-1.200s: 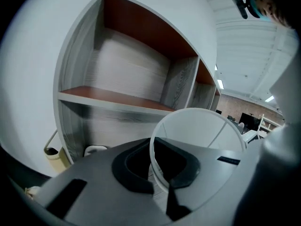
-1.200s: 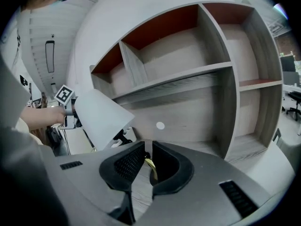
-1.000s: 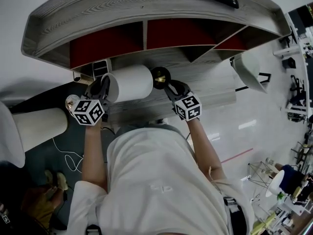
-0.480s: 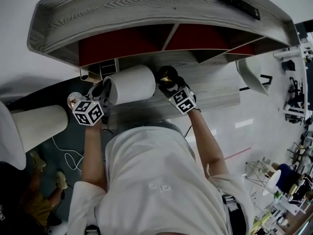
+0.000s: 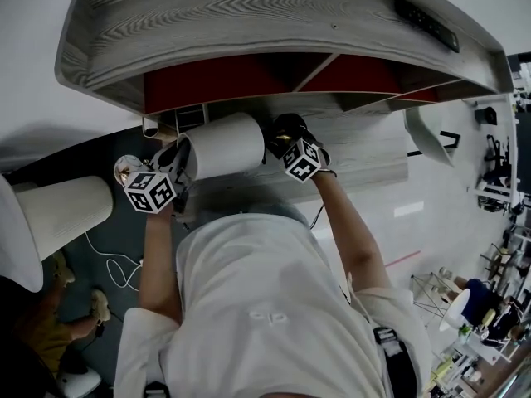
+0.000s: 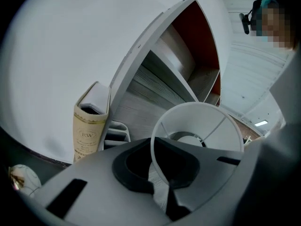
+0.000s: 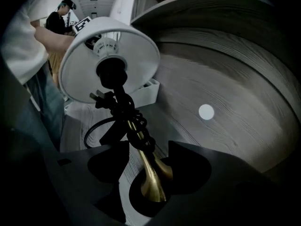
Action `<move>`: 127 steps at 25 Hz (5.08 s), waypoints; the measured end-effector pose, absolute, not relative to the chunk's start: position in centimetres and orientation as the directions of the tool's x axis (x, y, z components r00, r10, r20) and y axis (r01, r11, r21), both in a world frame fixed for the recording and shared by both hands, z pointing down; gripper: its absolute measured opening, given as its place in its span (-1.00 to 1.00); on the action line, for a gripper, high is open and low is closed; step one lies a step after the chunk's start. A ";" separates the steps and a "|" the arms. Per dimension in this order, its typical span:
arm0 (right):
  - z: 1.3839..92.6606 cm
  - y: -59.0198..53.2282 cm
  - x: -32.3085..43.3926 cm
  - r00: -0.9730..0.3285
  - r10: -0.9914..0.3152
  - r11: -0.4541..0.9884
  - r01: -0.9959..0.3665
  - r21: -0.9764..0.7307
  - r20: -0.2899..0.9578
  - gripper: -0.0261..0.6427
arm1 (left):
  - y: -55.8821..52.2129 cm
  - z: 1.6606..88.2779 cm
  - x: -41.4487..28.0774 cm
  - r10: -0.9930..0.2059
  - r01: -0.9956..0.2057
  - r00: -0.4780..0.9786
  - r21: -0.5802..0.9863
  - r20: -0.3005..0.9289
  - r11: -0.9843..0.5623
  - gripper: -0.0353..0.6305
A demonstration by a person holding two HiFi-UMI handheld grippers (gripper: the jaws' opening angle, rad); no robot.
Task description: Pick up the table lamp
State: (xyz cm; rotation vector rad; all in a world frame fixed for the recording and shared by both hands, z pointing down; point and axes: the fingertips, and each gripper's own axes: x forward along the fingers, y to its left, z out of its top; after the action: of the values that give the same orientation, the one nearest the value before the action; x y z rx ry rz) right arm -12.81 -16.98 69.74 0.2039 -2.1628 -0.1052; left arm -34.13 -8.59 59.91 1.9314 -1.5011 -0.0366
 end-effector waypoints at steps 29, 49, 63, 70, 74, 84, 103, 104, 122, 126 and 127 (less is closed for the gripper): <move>74.9 -18.1 -15.4 -0.298 -0.242 0.929 0.203 0.309 0.924 -0.56 | -7.3 63.0 -36.1 -0.872 -0.809 0.281 0.588 0.402 0.010 -0.82; 71.4 -18.0 -10.0 -0.222 -0.302 0.932 0.136 0.337 0.927 -0.58 | -8.5 62.2 -32.5 -0.856 -0.758 0.372 0.649 0.359 -0.058 -0.82; 66.2 -17.5 1.5 -0.121 -0.341 0.937 0.039 0.348 0.932 -0.58 | -11.2 59.4 -23.0 -0.817 -0.687 0.495 0.708 0.294 -0.161 -0.81; 64.5 -16.5 8.3 -0.076 -0.361 0.933 -0.021 0.360 0.930 -0.58 | -12.1 58.5 -16.8 -0.778 -0.650 0.564 0.729 0.275 -0.213 -0.81; 64.0 -15.9 11.9 -0.061 -0.361 0.932 -0.067 0.357 0.930 -0.58 | -12.8 57.9 -13.4 -0.750 -0.638 0.602 0.730 0.274 -0.246 -0.81; 62.9 -15.2 18.3 -0.032 -0.382 0.916 -0.144 0.374 0.924 -0.58 | -14.2 57.1 -7.2 -0.700 -0.610 0.665 0.731 0.261 -0.306 -0.81; 62.8 -14.6 21.8 -0.036 -0.377 0.913 -0.181 0.365 0.926 -0.58 | -14.7 56.4 -3.6 -0.676 -0.600 0.686 0.735 0.269 -0.316 -0.81; 62.8 -14.6 21.8 -0.036 -0.375 0.914 -0.180 0.363 0.926 -0.58 | -14.7 56.4 -3.6 -0.676 -0.600 0.685 0.736 0.270 -0.314 -0.81; 62.7 -14.1 20.4 -0.046 -0.355 0.924 -0.170 0.343 0.934 -0.59 | -14.7 56.4 -4.9 -0.672 -0.591 0.689 0.746 0.271 -0.305 -0.82; 62.9 -14.0 20.1 -0.046 -0.351 0.925 -0.170 0.339 0.935 -0.59 | -14.7 56.4 -5.1 -0.668 -0.590 0.691 0.748 0.275 -0.304 -0.81; 63.0 -14.1 20.0 -0.045 -0.351 0.925 -0.170 0.339 0.935 -0.59 | -14.7 56.5 -5.3 -0.668 -0.591 0.691 0.748 0.276 -0.302 -0.82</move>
State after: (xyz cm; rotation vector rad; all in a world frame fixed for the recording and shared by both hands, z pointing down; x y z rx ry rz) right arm 19.95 -14.06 63.01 0.4079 -1.6241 -0.1529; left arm -5.28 -14.72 56.52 1.9986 -0.9689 -0.1084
